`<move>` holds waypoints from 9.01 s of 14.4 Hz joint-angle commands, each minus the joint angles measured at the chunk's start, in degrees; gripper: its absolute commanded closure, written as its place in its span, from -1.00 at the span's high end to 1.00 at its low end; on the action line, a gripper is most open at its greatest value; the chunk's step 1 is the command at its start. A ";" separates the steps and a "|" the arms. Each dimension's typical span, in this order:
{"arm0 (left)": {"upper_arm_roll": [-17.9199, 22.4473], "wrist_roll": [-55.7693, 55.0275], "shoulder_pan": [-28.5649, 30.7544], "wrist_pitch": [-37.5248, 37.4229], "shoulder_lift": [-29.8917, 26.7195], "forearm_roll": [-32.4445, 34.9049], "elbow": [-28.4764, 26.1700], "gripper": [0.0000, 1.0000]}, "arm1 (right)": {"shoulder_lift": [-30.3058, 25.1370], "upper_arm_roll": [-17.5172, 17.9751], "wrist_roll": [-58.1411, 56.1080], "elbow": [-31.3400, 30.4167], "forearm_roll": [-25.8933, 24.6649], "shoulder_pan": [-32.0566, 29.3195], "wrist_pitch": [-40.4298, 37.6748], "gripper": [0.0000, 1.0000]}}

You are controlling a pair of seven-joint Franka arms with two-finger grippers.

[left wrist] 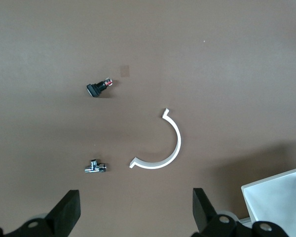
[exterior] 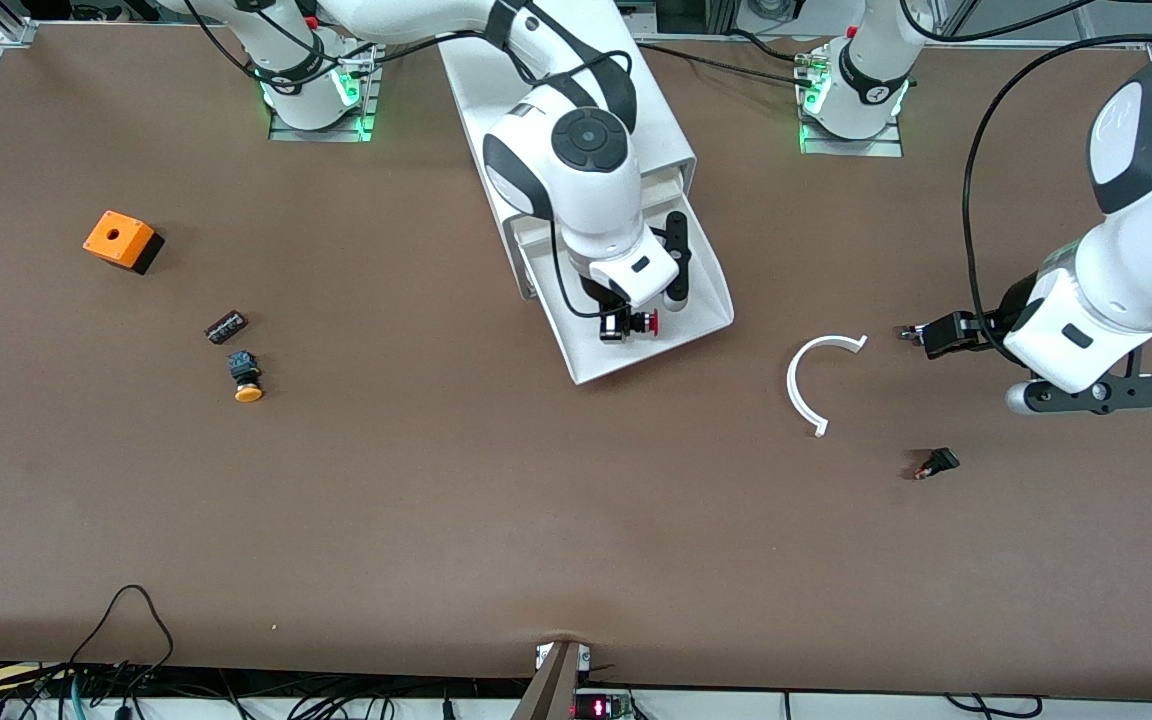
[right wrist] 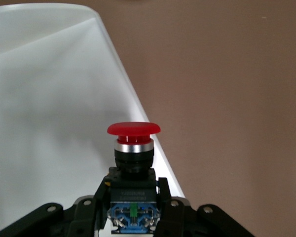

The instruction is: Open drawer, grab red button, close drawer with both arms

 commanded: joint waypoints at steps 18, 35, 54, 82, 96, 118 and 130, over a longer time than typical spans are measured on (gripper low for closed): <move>-9.68 -21.71 -6.31 20.55 13.79 -1.56 -4.30 1.00 | -2.78 -4.81 35.99 -7.77 -0.60 -15.05 -0.46 -0.35; -14.59 -37.72 -10.90 27.61 17.49 -1.65 -13.26 1.00 | -6.37 -9.55 51.57 -31.50 -1.03 -18.66 0.51 -0.33; -18.47 -36.93 -11.77 21.37 18.11 -13.76 -16.69 1.00 | -15.35 -12.10 44.28 -52.61 -1.21 -20.43 18.09 0.47; -24.62 -37.81 -12.74 18.12 17.49 -15.36 -20.03 1.00 | -31.08 -0.14 34.43 -20.47 -0.50 -41.52 -22.93 1.00; -24.53 -35.36 -3.78 1.25 14.06 7.73 -2.37 1.00 | -32.39 -2.08 15.19 -19.48 -0.68 -48.55 -24.36 1.00; 2.26 8.95 0.80 13.08 -18.27 -2.35 -22.12 1.00 | -41.89 -3.75 15.54 -32.66 1.43 -48.47 -20.67 1.00; 6.49 8.78 -2.46 13.46 -21.97 -1.65 -28.20 1.00 | -41.71 -3.32 16.86 -32.13 1.43 -48.38 -21.81 1.00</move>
